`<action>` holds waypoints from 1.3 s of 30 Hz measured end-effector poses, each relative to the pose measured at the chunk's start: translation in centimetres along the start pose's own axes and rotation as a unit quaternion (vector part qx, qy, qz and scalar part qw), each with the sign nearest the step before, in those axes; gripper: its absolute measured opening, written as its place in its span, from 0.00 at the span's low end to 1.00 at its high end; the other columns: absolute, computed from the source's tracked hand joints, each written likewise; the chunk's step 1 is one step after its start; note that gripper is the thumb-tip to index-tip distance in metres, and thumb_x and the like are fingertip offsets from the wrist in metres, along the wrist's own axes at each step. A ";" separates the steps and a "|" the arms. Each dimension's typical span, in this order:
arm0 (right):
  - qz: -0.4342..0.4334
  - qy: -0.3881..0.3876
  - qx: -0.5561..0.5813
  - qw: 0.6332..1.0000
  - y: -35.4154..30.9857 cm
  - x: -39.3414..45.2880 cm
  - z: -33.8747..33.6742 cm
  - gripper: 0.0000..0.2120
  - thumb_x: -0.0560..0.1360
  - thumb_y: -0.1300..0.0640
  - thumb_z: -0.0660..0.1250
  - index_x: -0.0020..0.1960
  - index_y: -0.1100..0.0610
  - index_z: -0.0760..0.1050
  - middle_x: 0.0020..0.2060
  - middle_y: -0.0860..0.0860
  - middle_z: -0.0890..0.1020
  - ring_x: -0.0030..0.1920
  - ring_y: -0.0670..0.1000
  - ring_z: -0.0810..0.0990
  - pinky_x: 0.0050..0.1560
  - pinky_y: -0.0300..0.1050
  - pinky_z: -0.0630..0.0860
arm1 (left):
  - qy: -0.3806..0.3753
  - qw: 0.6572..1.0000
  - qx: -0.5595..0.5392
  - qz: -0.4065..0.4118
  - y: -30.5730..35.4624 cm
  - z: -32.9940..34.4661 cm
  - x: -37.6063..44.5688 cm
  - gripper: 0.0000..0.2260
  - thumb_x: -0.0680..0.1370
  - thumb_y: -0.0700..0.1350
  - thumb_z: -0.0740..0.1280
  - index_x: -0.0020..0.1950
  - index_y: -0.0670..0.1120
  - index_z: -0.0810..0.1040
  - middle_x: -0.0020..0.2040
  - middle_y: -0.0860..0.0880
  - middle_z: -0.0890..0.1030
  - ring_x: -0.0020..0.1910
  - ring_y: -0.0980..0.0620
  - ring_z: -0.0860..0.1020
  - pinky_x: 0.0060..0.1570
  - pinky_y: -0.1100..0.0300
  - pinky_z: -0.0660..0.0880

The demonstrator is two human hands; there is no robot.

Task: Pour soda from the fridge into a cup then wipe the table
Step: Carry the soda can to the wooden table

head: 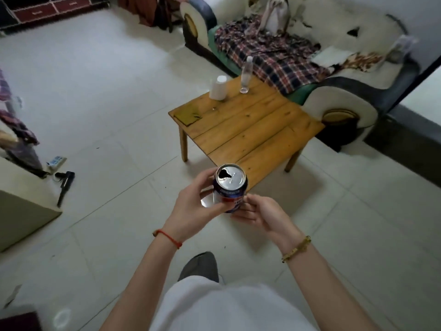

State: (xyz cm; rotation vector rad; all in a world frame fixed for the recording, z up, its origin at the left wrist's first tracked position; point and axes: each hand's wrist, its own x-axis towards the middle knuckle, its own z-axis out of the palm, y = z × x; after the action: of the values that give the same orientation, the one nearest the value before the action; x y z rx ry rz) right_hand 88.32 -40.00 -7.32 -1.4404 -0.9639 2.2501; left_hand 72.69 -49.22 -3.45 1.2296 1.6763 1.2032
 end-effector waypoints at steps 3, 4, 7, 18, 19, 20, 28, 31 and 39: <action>-0.010 0.028 0.032 0.999 -0.9 0.1 -2.4 0.17 0.83 0.59 0.53 0.52 0.68 0.78 0.41 0.60 0.86 0.43 0.56 0.86 0.43 0.46 0.83 | -0.045 0.999 0.008 0.016 1.0 2.3 2.6 0.28 0.69 0.43 0.78 0.66 0.52 0.73 0.59 0.59 0.80 0.61 0.62 0.77 0.63 0.63 0.73; -0.013 0.038 0.042 0.998 -1.4 0.1 -3.4 0.17 0.83 0.59 0.53 0.50 0.66 0.78 0.39 0.59 0.86 0.41 0.56 0.86 0.43 0.46 0.82 | -0.064 0.998 0.011 0.019 1.2 3.2 3.6 0.28 0.69 0.42 0.78 0.66 0.53 0.73 0.59 0.60 0.79 0.60 0.63 0.76 0.63 0.64 0.73; -0.017 0.069 0.073 0.995 -2.9 0.8 -6.7 0.17 0.83 0.59 0.53 0.50 0.65 0.78 0.39 0.59 0.86 0.42 0.56 0.86 0.44 0.48 0.82 | -0.110 0.993 0.022 0.027 1.9 6.0 7.0 0.29 0.69 0.43 0.77 0.68 0.52 0.72 0.61 0.58 0.79 0.61 0.61 0.76 0.63 0.63 0.73; -0.020 0.134 0.106 0.985 -13.1 7.2 -17.8 0.16 0.81 0.62 0.52 0.54 0.66 0.78 0.45 0.61 0.85 0.48 0.59 0.84 0.51 0.51 0.81 | -0.167 0.985 0.015 0.044 3.9 16.3 22.4 0.30 0.68 0.41 0.78 0.67 0.50 0.72 0.60 0.57 0.79 0.60 0.61 0.76 0.61 0.65 0.74; -0.019 0.141 0.101 0.985 -14.5 7.9 -18.6 0.16 0.81 0.63 0.52 0.55 0.66 0.77 0.44 0.61 0.85 0.46 0.58 0.84 0.49 0.50 0.81 | -0.167 0.985 0.013 0.049 4.2 17.1 23.9 0.29 0.69 0.41 0.78 0.67 0.50 0.72 0.60 0.57 0.79 0.60 0.62 0.77 0.61 0.65 0.74; -0.019 0.145 0.098 0.984 -15.9 8.5 -19.4 0.16 0.81 0.63 0.52 0.55 0.66 0.77 0.43 0.60 0.85 0.45 0.57 0.84 0.47 0.49 0.82 | -0.167 0.984 0.010 0.053 4.5 17.9 25.3 0.29 0.69 0.41 0.78 0.67 0.51 0.72 0.60 0.58 0.79 0.60 0.62 0.77 0.61 0.65 0.74; -0.039 0.160 0.092 0.982 -24.8 13.7 -25.5 0.15 0.82 0.62 0.53 0.54 0.66 0.78 0.40 0.59 0.86 0.44 0.56 0.85 0.44 0.48 0.82 | -0.159 0.985 0.012 0.071 7.2 22.8 36.0 0.29 0.69 0.44 0.77 0.67 0.52 0.72 0.61 0.57 0.78 0.63 0.59 0.75 0.65 0.57 0.74; -0.044 0.150 0.081 0.984 -27.2 15.7 -27.1 0.15 0.82 0.62 0.54 0.55 0.65 0.78 0.42 0.59 0.86 0.46 0.57 0.85 0.49 0.49 0.82 | -0.146 0.987 0.014 0.065 7.9 24.0 38.8 0.28 0.69 0.45 0.77 0.67 0.54 0.72 0.61 0.59 0.78 0.62 0.62 0.75 0.64 0.58 0.74; -0.023 0.078 0.041 0.996 -33.2 23.1 -31.2 0.15 0.82 0.60 0.57 0.60 0.66 0.77 0.49 0.60 0.85 0.50 0.57 0.85 0.48 0.48 0.82 | -0.073 0.997 0.022 0.028 7.4 27.1 46.1 0.29 0.69 0.44 0.77 0.68 0.52 0.71 0.60 0.59 0.78 0.61 0.64 0.75 0.62 0.63 0.74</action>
State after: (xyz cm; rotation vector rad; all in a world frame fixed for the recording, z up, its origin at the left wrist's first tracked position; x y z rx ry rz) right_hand 102.22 9.13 -9.16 -1.5157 -0.8371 2.0848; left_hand 86.52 2.91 -5.72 1.3674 1.5780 1.0865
